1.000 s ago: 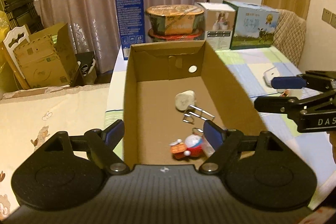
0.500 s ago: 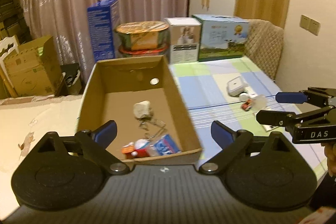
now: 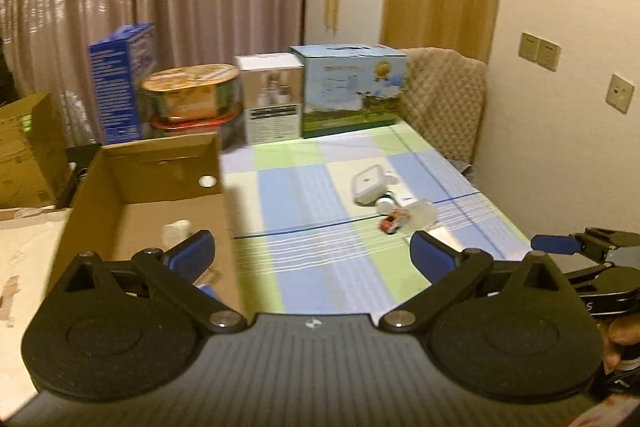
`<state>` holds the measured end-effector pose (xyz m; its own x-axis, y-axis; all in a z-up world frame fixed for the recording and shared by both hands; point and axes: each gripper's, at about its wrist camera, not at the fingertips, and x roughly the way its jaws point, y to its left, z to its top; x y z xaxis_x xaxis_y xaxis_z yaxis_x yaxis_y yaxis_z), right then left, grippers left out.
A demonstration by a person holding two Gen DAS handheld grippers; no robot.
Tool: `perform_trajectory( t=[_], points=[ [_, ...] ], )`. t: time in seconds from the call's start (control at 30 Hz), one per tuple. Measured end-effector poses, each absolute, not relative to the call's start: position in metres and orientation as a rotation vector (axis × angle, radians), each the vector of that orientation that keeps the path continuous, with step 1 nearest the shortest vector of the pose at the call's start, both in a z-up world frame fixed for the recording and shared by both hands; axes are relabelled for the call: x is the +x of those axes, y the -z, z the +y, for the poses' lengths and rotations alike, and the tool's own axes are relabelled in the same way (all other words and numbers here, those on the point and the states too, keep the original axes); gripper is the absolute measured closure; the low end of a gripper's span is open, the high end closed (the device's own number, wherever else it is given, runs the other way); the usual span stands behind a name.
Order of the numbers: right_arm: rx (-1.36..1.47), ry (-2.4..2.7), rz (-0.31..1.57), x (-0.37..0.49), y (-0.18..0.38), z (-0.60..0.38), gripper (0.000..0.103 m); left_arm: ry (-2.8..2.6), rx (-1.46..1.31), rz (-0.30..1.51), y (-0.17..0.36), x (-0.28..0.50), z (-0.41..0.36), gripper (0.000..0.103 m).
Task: Organize rigid objects
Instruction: 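Withdraw both tools from the box back toward the table items, then grasp the clear plastic cup with the left tool while the right tool grasps the white tray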
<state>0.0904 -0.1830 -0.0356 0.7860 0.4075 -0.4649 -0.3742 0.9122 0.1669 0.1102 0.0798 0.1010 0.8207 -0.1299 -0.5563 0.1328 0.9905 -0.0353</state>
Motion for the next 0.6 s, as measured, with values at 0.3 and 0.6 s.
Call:
perform_trajectory(
  t=[0.3,0.6],
  points=[
    [0.103,-0.341,0.565,0.109,0.066,-0.225,0.022,0.195,0.015,0.604,-0.07,0.144,0.03,0.001],
    [0.123,-0.328,0.617,0.143,0.099,-0.235,0.021,0.212,0.043,0.647,-0.019,0.191,0.002,0.001]
  ],
)
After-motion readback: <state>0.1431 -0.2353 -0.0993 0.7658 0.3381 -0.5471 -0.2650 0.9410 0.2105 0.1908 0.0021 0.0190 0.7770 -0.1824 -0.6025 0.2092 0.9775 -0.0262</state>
